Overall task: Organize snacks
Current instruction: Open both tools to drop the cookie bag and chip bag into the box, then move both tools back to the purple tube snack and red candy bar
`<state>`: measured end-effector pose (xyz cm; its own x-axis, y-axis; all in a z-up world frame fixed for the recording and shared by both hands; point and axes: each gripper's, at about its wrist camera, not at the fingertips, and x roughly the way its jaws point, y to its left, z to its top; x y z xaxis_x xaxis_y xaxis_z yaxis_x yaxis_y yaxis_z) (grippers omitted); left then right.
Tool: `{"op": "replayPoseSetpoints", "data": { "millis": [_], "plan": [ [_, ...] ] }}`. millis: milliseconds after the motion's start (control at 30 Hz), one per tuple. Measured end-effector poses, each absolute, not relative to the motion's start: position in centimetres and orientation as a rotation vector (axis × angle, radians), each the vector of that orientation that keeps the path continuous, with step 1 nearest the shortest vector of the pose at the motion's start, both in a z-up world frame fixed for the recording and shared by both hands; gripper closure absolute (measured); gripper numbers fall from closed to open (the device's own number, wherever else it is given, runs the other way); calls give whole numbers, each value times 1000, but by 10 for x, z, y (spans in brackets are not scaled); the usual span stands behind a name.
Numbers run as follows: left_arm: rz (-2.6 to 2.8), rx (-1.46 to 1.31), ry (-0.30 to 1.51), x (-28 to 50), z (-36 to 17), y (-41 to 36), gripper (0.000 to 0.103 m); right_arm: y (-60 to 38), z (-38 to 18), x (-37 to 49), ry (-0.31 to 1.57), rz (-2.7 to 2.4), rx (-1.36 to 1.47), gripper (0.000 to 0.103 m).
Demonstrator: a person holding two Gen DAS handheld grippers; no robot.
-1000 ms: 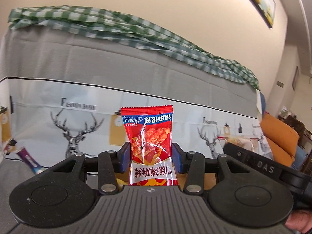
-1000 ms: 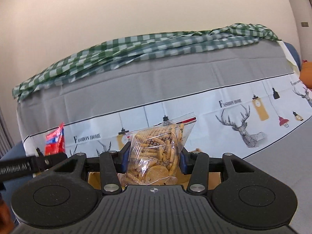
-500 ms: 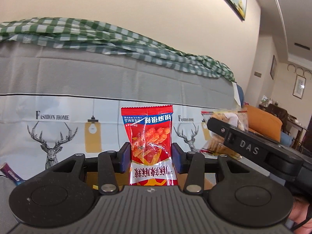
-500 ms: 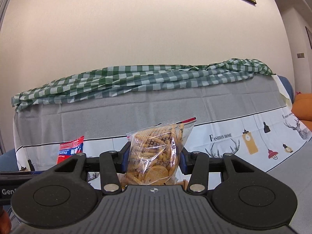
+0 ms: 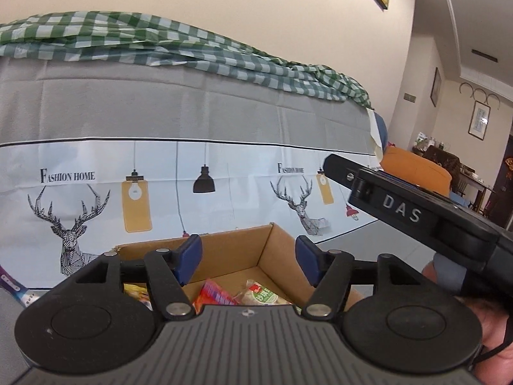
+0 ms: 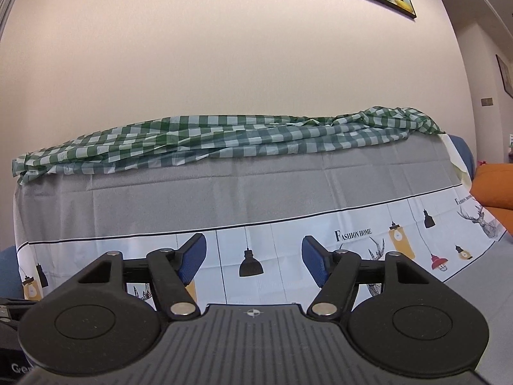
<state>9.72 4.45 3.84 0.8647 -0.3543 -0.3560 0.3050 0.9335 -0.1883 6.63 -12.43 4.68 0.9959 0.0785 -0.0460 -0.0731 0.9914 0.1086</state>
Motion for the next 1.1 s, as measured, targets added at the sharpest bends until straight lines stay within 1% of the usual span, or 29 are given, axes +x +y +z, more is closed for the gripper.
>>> {"op": "replayPoseSetpoints", "data": {
  "millis": [133, 367, 467, 533, 633, 667, 700, 833, 933, 967, 1000, 1033, 1067, 1100],
  "plan": [
    [-291, -136, 394, 98, 39, 52, 33, -120, 46, 68, 52, 74, 101, 34],
    [-179, -105, 338, 91, 41, 70, 33, -101, 44, 71, 66, 88, 103, 34],
    [-134, -91, 339, 90, 41, 78, 34, -89, 42, 73, 83, 107, 107, 34],
    [-119, -106, 357, 92, 40, 87, 37, -80, 40, 74, 90, 116, 104, 34],
    [-97, -137, 397, 95, 37, 101, 49, -64, 38, 74, 99, 132, 101, 34],
    [-89, -148, 414, 97, 36, 106, 59, -59, 38, 75, 105, 141, 104, 34],
    [-82, -159, 433, 98, 35, 111, 65, -54, 37, 76, 111, 150, 106, 34],
    [-59, -260, 469, 99, 32, 141, 67, -34, 33, 78, 135, 166, 113, 34],
    [-33, -276, 464, 97, 31, 156, 69, -20, 31, 80, 151, 178, 121, 34],
    [-31, -274, 456, 96, 30, 159, 73, -16, 30, 81, 157, 182, 123, 35],
    [-28, -271, 450, 95, 27, 164, 77, -12, 29, 81, 164, 187, 127, 37],
    [-15, -265, 450, 95, 23, 170, 78, -7, 29, 81, 170, 195, 130, 42],
    [-2, -262, 454, 96, 20, 176, 81, -3, 28, 81, 174, 207, 135, 45],
    [8, -264, 457, 98, 17, 182, 82, 1, 28, 81, 178, 221, 140, 52]
  ]
}}
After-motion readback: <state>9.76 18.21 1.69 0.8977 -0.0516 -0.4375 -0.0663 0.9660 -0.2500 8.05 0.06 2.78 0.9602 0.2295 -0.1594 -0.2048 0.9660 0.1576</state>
